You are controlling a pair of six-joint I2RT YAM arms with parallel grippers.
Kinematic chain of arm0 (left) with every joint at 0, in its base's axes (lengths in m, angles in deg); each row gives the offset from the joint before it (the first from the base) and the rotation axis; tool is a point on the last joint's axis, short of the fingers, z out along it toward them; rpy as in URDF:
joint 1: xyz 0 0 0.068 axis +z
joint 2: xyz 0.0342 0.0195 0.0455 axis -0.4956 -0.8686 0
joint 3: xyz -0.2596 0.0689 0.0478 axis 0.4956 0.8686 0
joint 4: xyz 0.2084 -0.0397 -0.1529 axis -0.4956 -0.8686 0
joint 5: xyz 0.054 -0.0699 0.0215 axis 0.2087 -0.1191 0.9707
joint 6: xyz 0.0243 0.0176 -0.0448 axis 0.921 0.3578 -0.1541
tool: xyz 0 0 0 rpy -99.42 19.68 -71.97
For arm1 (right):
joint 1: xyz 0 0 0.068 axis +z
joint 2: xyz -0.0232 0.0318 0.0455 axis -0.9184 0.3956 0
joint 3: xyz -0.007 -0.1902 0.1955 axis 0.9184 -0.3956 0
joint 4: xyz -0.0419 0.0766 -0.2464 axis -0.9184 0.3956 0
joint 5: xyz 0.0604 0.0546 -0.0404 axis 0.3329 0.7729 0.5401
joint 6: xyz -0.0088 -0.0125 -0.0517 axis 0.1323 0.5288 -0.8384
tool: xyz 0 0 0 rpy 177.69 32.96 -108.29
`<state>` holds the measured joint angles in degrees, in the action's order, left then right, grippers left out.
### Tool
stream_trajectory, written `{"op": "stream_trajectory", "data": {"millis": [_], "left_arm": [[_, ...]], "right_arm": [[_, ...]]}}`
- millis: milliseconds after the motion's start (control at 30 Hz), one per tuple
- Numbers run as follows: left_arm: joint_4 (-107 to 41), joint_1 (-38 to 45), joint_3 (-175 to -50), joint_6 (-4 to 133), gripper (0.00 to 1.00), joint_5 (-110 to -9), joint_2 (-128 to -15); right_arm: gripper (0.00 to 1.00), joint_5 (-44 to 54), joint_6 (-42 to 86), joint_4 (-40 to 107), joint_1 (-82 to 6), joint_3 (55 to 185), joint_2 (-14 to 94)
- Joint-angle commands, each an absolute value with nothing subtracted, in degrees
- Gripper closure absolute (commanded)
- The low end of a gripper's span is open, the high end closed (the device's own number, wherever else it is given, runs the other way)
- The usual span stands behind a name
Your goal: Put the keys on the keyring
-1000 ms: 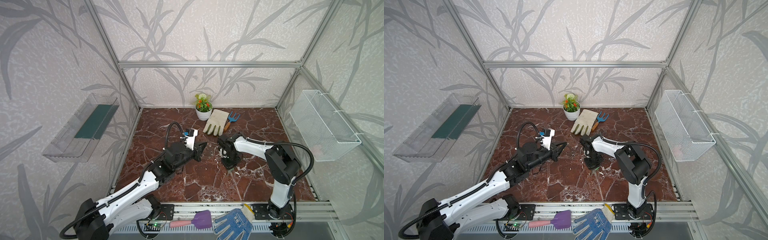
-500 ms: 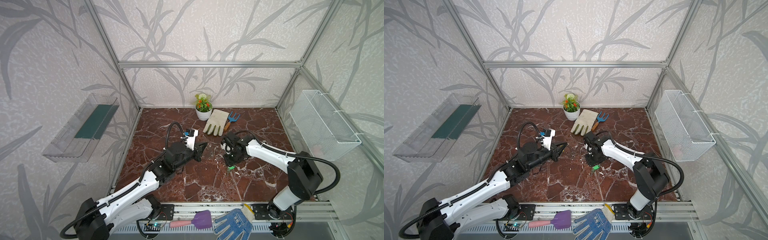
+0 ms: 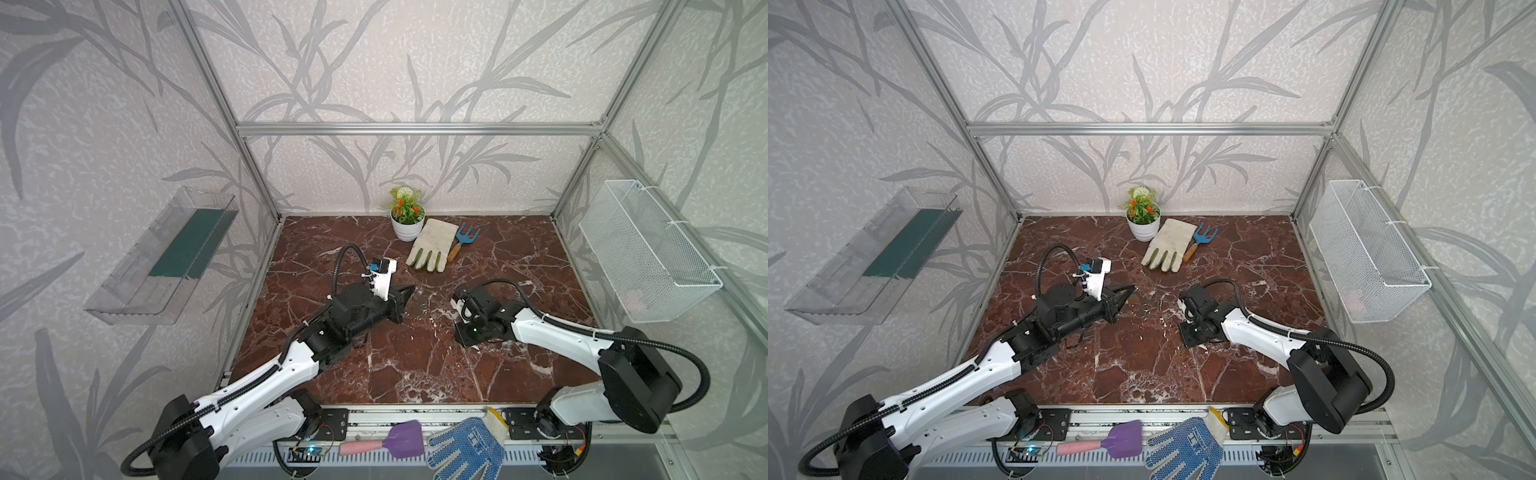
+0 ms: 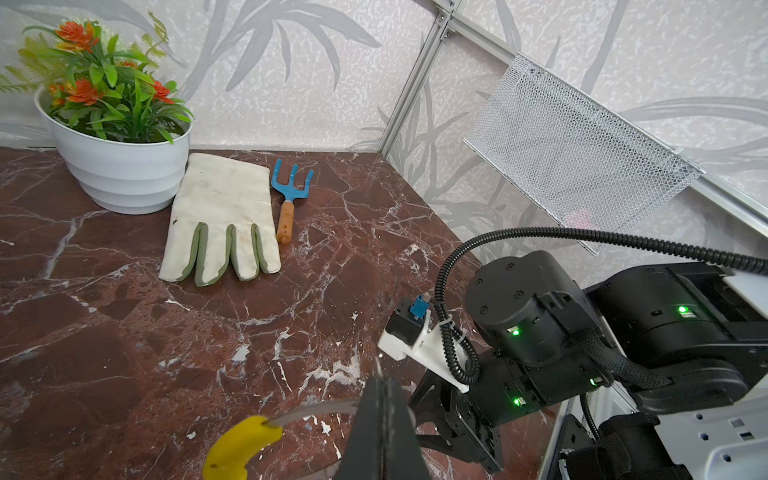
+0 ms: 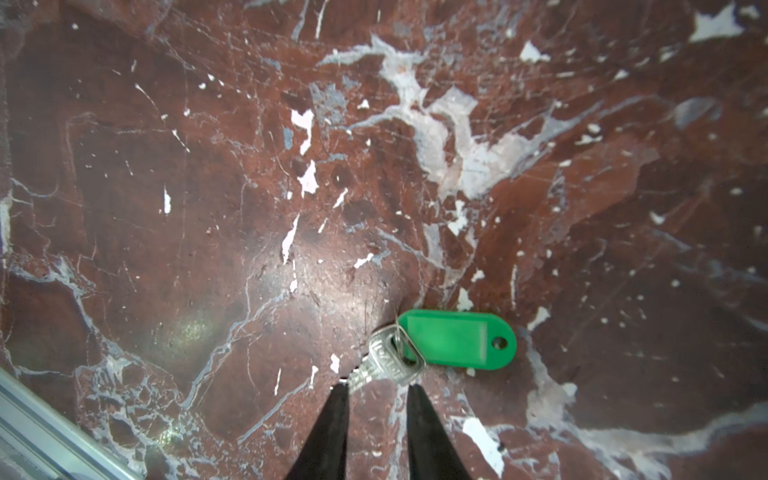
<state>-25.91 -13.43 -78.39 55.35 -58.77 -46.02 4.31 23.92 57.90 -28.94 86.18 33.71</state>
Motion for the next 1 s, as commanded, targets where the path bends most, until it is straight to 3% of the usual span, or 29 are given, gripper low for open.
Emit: {"op": "stream_trajectory", "data": {"millis": [0, 300, 500, 700, 967], "left_arm": [[-23.49, -13.6, -78.15, 55.4, 1.0, -59.02, -46.12], [-23.49, -13.54, -78.25, 55.38, 1.0, -59.29, -46.35], [-23.45, -13.55, -78.25, 55.34, 1.0, -59.42, -46.22], [-23.45, -13.6, -78.25, 55.44, 1.0, -59.32, -46.23], [-23.5, -13.61, -78.23, 55.38, 1.0, -59.48, -46.03]], "right_arm": [[0.74, 4.58, 23.8, 53.54, -28.99, 85.64, 34.88], [0.75, 2.01, 22.2, 54.33, -28.93, 86.64, 37.19], [0.82, 1.28, 21.53, 54.95, -28.99, 86.85, 38.44], [1.0, 1.35, 21.7, 55.46, -28.69, 87.0, 36.69], [1.0, -0.29, 20.35, 65.18, -28.46, 94.07, 33.91]]}}
